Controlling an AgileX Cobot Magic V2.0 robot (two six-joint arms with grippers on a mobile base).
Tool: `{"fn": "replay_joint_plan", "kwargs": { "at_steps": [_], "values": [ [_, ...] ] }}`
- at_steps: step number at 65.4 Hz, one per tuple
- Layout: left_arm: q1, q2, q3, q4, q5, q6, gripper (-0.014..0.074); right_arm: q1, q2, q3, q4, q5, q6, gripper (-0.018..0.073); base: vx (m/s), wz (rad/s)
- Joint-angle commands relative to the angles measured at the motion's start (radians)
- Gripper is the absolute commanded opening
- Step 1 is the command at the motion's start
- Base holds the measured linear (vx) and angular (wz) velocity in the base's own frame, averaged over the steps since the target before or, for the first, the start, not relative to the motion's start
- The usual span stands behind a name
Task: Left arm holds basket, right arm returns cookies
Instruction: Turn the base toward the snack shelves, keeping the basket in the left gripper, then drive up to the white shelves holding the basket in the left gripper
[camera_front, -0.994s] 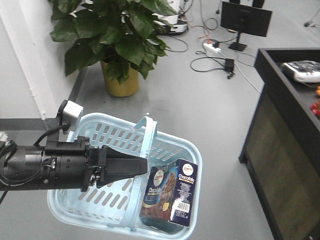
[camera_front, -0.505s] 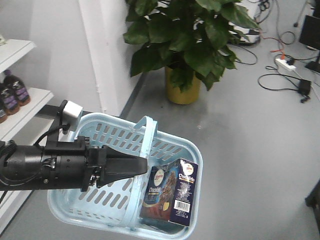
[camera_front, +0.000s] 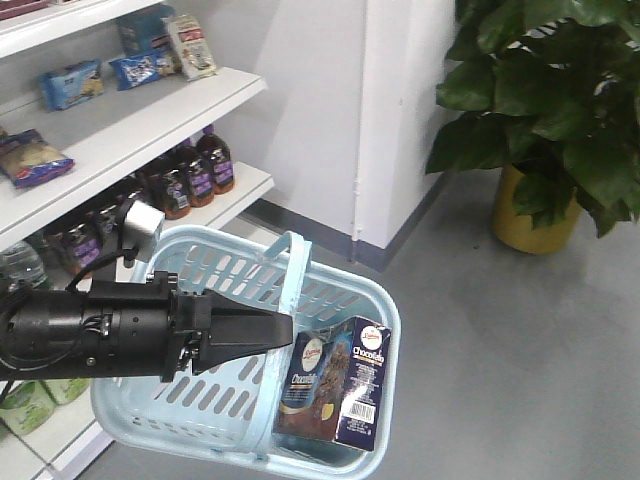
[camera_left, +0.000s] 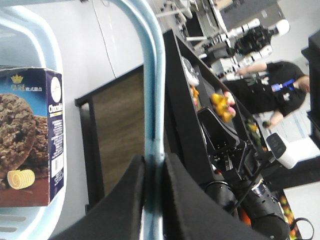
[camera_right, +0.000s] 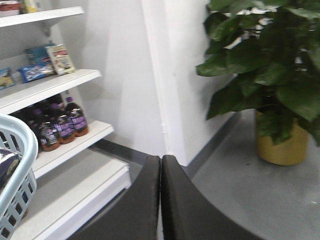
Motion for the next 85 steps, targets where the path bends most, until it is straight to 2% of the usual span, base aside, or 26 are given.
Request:
{"fn": "replay_joint_plan", "kwargs": {
  "at_steps": [1, 85],
  "values": [
    [-0.005, -0.032, -0.03, -0.118, 0.057, 0.019, -0.0008, 0.0, -0.003, 0.02, -0.003, -0.073, -0.002, -0.0008, 0.13, 0.52],
    [-0.005, -0.032, -0.03, -0.118, 0.057, 0.019, -0.0007, 0.0, -0.003, 0.02, -0.003, -0.073, -0.002, -0.0008, 0.05, 0.44]
  ]
}}
